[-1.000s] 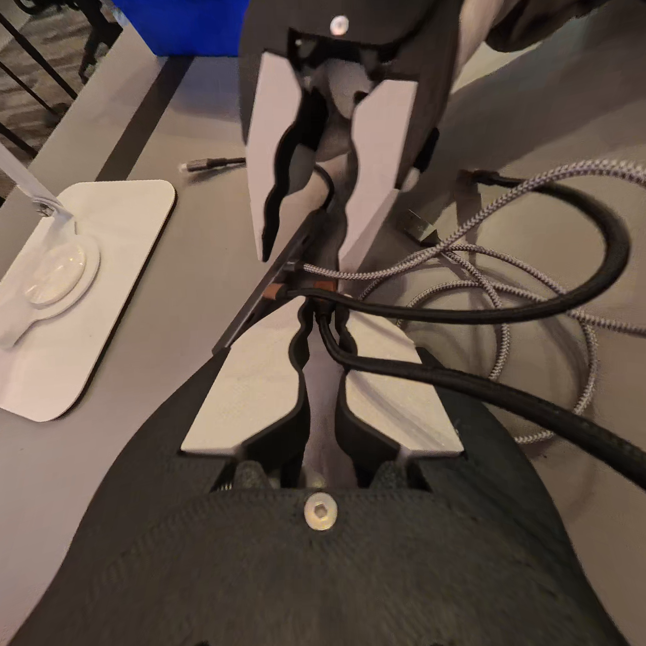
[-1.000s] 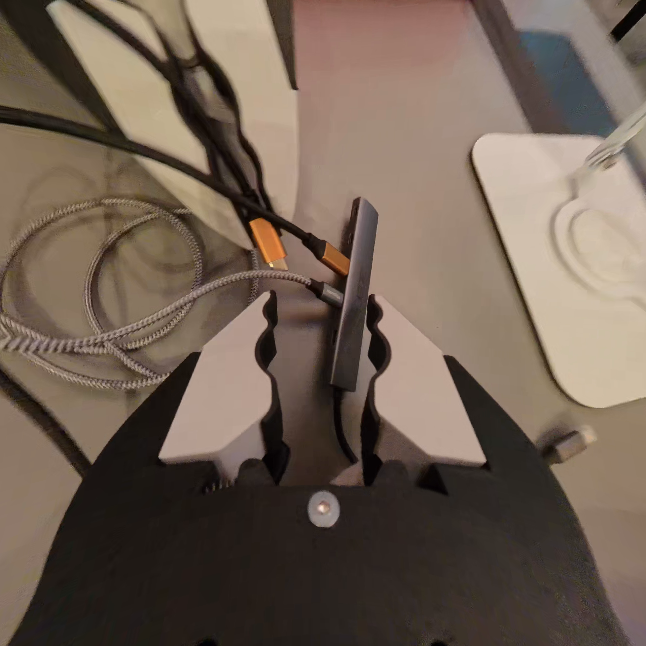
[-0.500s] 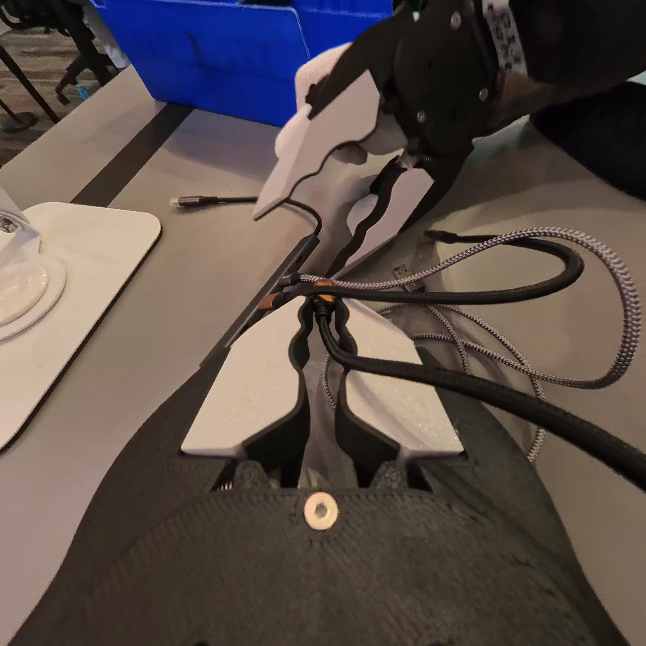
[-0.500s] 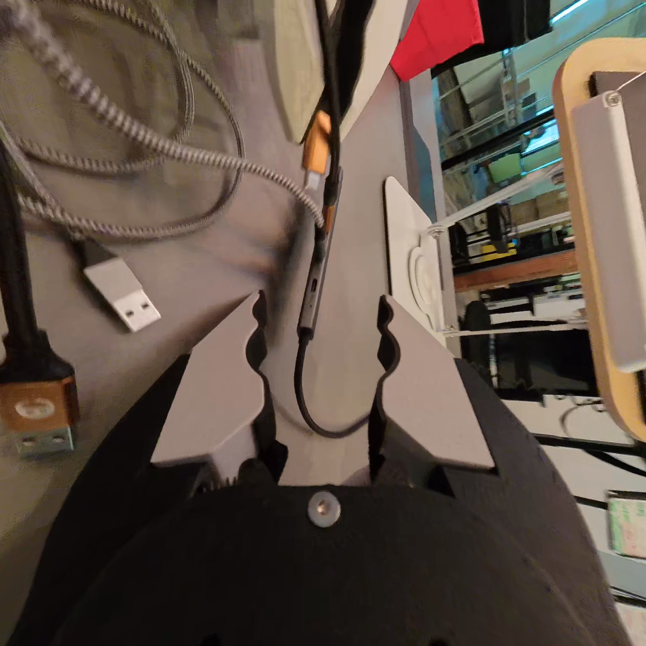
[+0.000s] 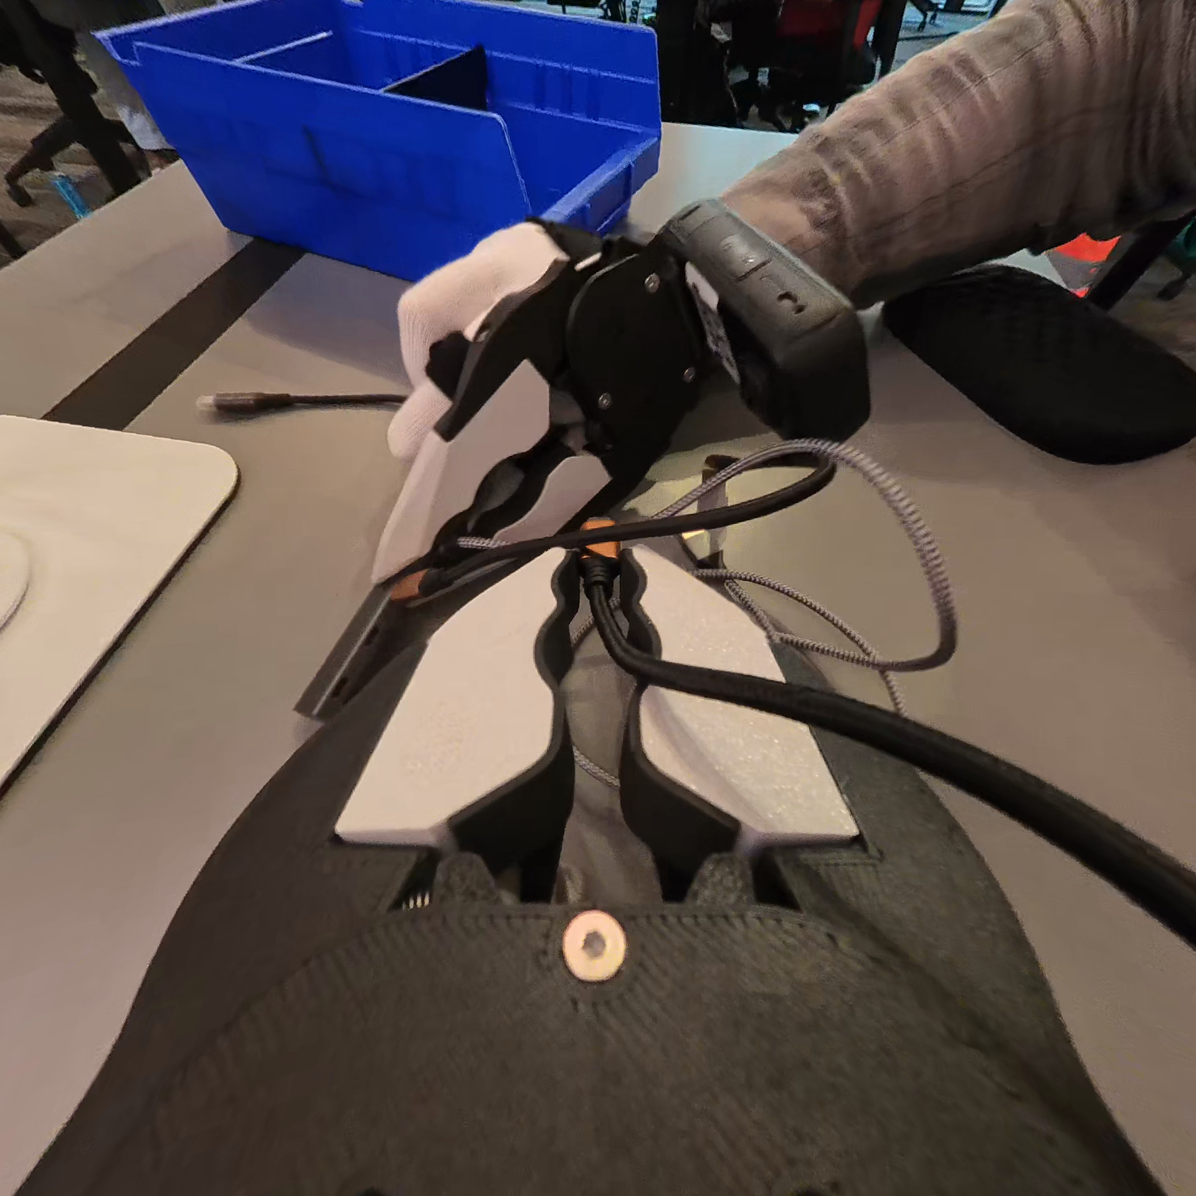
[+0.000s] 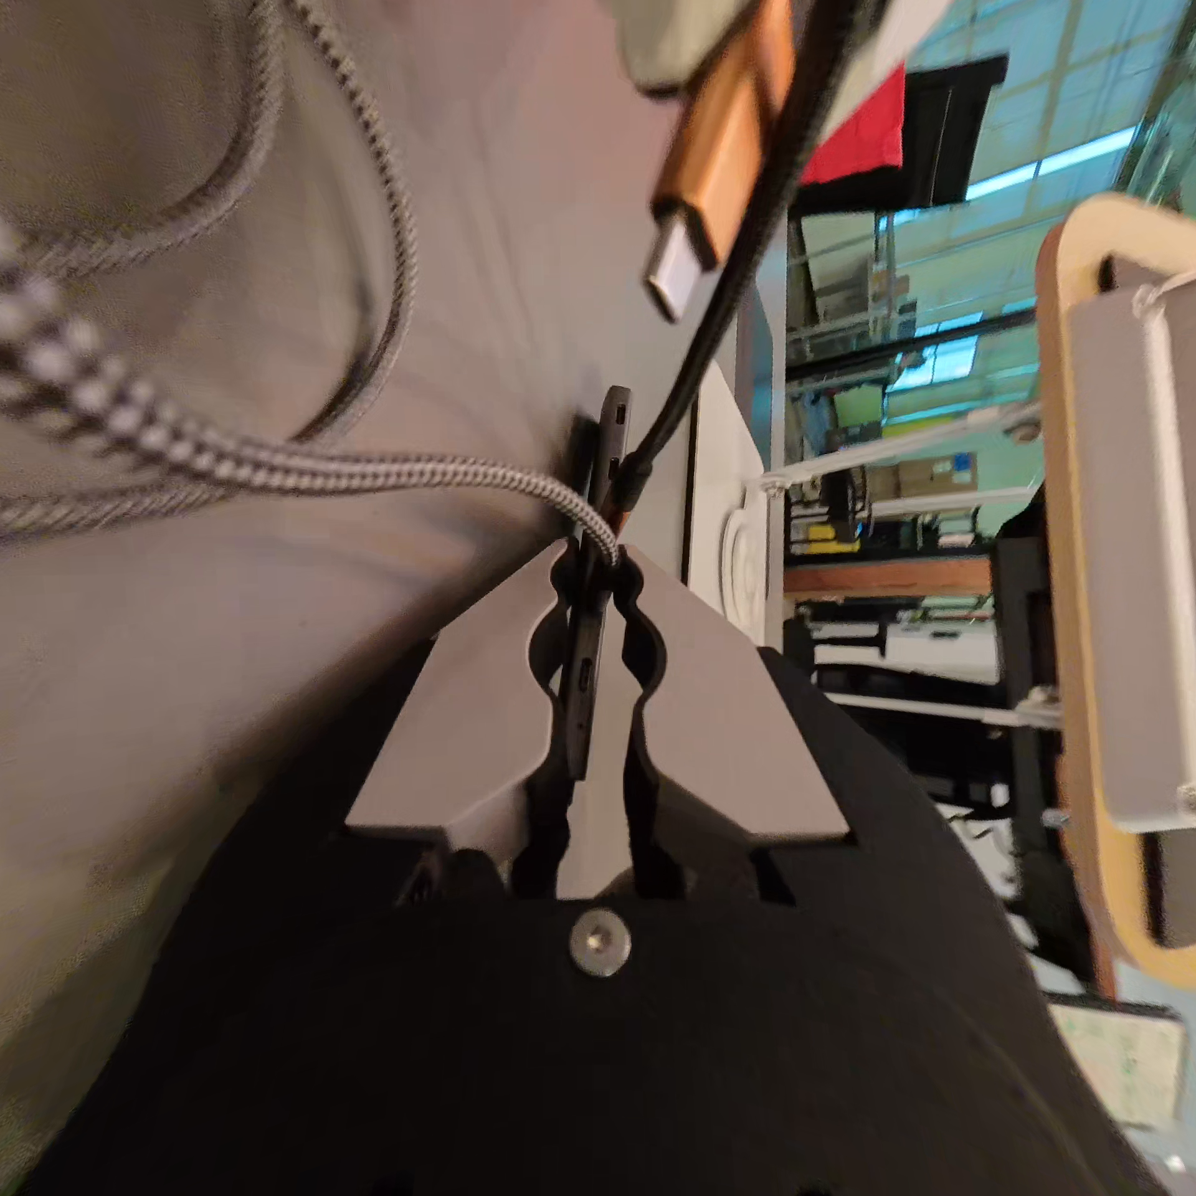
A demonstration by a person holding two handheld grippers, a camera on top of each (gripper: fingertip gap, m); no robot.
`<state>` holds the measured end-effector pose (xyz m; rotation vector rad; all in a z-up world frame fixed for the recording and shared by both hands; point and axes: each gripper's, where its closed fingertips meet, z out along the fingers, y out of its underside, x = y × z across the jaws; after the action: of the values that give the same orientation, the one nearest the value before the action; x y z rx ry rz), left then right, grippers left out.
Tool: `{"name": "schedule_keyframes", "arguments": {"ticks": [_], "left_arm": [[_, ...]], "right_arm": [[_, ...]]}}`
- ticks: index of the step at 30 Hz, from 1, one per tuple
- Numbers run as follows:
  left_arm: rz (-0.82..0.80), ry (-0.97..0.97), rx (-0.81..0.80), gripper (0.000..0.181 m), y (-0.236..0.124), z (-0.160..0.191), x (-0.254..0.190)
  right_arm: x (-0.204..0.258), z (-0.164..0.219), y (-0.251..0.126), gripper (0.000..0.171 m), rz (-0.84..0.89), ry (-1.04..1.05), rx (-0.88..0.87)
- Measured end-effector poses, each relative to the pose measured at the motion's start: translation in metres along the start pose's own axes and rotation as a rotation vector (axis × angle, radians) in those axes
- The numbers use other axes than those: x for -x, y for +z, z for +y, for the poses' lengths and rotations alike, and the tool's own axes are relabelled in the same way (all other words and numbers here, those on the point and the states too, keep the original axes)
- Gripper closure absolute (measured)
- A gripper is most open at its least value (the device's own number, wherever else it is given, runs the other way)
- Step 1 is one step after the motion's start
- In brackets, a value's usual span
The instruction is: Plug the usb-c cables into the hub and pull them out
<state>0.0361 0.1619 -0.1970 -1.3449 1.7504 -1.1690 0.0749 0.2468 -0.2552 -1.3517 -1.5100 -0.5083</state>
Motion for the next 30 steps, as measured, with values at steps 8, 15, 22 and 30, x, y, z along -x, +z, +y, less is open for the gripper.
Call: {"name": "schedule_keyframes", "arguments": {"ticks": [8, 15, 22, 30], "left_arm": [[-0.112, 0.031, -0.014, 0.169, -0.021, -0.006, 0.021], [-0.483, 0.293, 0.191, 0.169, -0.054, -0.004, 0.062], [-0.412, 0.306, 0.291, 0.169, -0.031, 0.012, 0.049], [-0.282, 0.311, 0.439, 0.169, -0.002, 0.045, 0.028]], "right_arm": [[-0.013, 0.001, -0.004, 0.164, -0.059, 0.24, 0.001], [-0.027, -0.018, -0.037, 0.164, -0.238, 0.488, -0.018], [0.007, -0.026, -0.058, 0.164, -0.574, 0.587, 0.097], [0.028, -0.037, -0.069, 0.164, -0.775, 0.581, 0.224]]}}
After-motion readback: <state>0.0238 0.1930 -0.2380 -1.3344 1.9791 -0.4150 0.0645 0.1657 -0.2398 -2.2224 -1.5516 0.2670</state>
